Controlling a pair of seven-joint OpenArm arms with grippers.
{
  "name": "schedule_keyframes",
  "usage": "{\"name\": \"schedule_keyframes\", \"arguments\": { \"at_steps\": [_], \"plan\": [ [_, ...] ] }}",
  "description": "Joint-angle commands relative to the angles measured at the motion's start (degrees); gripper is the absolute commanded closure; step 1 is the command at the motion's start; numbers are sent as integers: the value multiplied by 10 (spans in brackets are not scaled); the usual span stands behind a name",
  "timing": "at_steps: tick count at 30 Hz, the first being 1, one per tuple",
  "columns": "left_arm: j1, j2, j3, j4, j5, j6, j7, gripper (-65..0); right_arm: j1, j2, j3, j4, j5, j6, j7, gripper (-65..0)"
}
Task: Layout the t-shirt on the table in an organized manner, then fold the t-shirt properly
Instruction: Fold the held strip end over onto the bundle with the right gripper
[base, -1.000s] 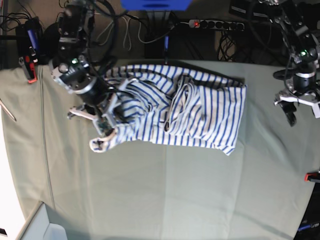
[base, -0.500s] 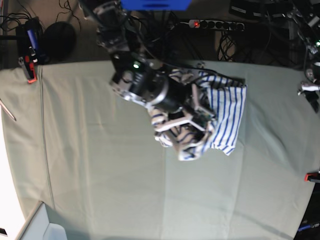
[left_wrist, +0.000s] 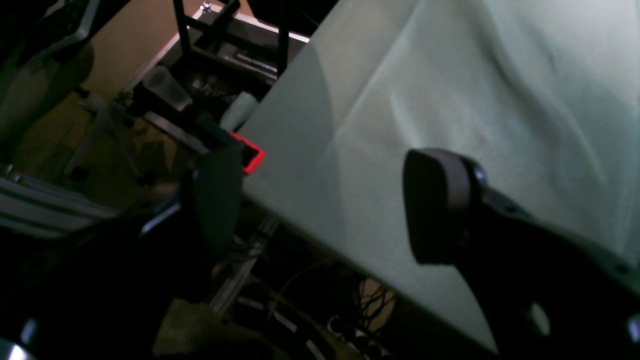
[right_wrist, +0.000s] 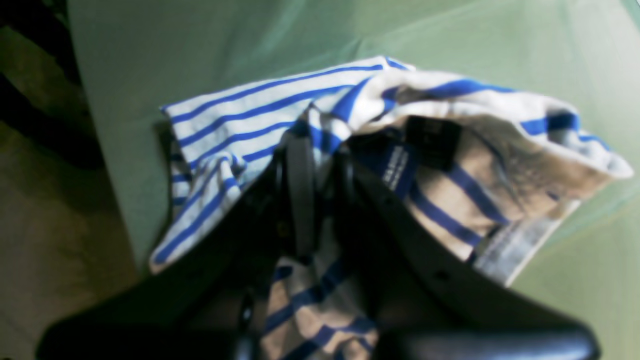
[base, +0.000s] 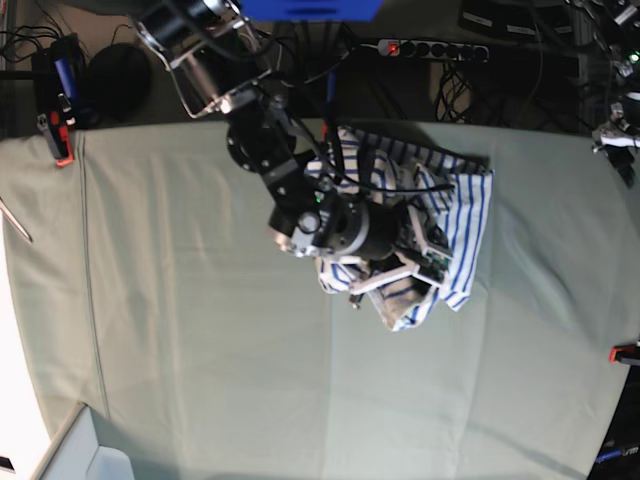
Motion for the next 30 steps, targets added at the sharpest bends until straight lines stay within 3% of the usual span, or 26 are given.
{"name": "schedule_keyframes", "arguments": {
  "at_steps": [1, 8, 18, 22, 27, 30],
  "plan": [
    [2, -7, -4, 12, -3, 2, -14, -484, 12, -9, -14, 4, 10, 8, 30, 0],
    [1, -7, -4, 12, -3, 2, -14, -484, 27, -9, -46, -35, 10, 8, 81, 0],
    [-4, -4, -3, 11, 1, 2, -13, -484, 28, -9, -50, 8, 10, 8, 81, -321],
    [-5, -6, -1, 11, 0, 2, -13, -484, 7, -9, -43, 85, 9, 8, 76, -386],
    [-20, -7, -3, 6, 2, 2, -13, -484, -31, -9, 70, 173, 8, 8, 74, -387],
    [-20, -7, -1, 5, -1, 2, -13, -484, -59, 4, 132, 186, 8, 8, 44, -389]
  ]
}}
